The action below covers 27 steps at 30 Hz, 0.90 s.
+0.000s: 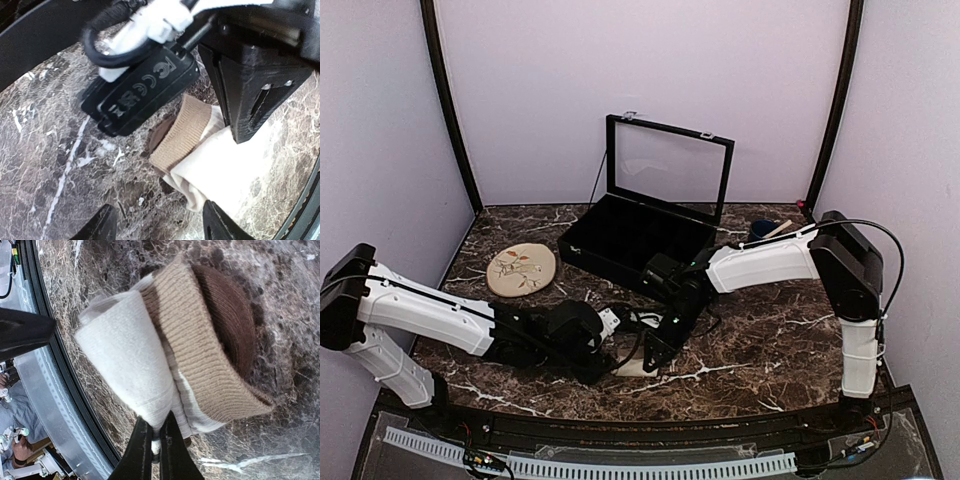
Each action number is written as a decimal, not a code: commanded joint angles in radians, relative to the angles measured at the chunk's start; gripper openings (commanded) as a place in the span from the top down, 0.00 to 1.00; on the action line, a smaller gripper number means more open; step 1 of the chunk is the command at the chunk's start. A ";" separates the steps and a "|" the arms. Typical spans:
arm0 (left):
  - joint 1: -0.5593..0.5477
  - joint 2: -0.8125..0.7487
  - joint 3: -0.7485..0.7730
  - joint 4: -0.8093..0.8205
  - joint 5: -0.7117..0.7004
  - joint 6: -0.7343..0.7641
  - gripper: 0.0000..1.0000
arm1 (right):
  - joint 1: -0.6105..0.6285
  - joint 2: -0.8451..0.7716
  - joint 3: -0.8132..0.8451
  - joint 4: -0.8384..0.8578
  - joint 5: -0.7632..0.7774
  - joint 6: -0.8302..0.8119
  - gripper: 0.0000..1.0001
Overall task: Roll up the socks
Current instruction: Roll the sock at the center of the board.
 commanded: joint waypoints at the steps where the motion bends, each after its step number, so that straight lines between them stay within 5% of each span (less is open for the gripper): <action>1: 0.005 0.050 0.010 0.011 0.057 0.059 0.39 | -0.003 0.003 0.023 -0.019 -0.026 -0.016 1.00; 11: 0.026 0.098 0.016 0.105 0.088 0.089 0.37 | -0.004 0.008 0.033 -0.025 -0.042 -0.019 1.00; 27: 0.036 0.029 0.042 0.040 0.089 0.047 0.32 | -0.004 0.015 0.018 -0.013 -0.048 -0.020 1.00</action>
